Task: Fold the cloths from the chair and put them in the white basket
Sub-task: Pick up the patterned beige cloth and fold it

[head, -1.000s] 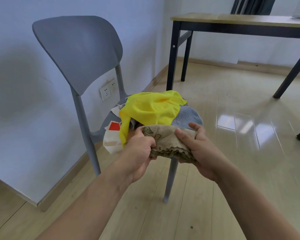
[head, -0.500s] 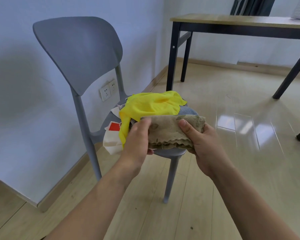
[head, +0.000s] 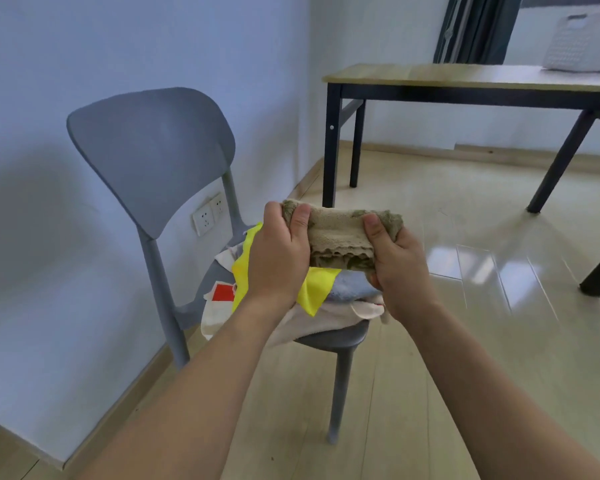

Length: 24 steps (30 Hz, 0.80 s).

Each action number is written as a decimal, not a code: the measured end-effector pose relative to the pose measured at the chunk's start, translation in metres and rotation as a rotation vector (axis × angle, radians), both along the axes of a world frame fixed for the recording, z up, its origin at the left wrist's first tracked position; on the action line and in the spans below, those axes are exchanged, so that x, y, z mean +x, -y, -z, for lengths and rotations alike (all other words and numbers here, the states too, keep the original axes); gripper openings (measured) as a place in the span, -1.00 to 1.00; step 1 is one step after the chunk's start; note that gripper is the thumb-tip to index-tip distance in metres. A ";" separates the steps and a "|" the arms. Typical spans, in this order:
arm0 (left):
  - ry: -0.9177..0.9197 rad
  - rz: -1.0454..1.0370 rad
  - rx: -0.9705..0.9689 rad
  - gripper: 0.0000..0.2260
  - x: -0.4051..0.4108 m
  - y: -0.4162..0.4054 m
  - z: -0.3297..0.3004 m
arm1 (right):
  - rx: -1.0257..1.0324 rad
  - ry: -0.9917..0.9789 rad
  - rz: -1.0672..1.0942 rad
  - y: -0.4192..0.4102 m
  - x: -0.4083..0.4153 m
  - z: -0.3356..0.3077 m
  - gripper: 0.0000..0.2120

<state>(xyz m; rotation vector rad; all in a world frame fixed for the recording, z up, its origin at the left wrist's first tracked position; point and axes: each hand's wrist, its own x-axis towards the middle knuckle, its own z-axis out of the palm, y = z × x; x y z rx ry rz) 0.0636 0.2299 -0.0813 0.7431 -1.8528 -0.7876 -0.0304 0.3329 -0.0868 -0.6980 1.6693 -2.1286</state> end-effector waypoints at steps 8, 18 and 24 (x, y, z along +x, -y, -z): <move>0.047 0.015 0.180 -0.69 -0.124 0.082 -0.004 | 0.009 0.049 0.061 0.081 -0.108 -0.019 -0.71; 0.251 0.351 0.709 -0.80 -0.191 0.100 -0.158 | 0.212 0.444 -0.131 0.073 -0.199 -0.169 -0.87; 0.189 0.582 1.125 -0.82 -0.222 0.026 -0.355 | 0.277 0.636 -0.102 -0.014 -0.242 -0.363 -0.91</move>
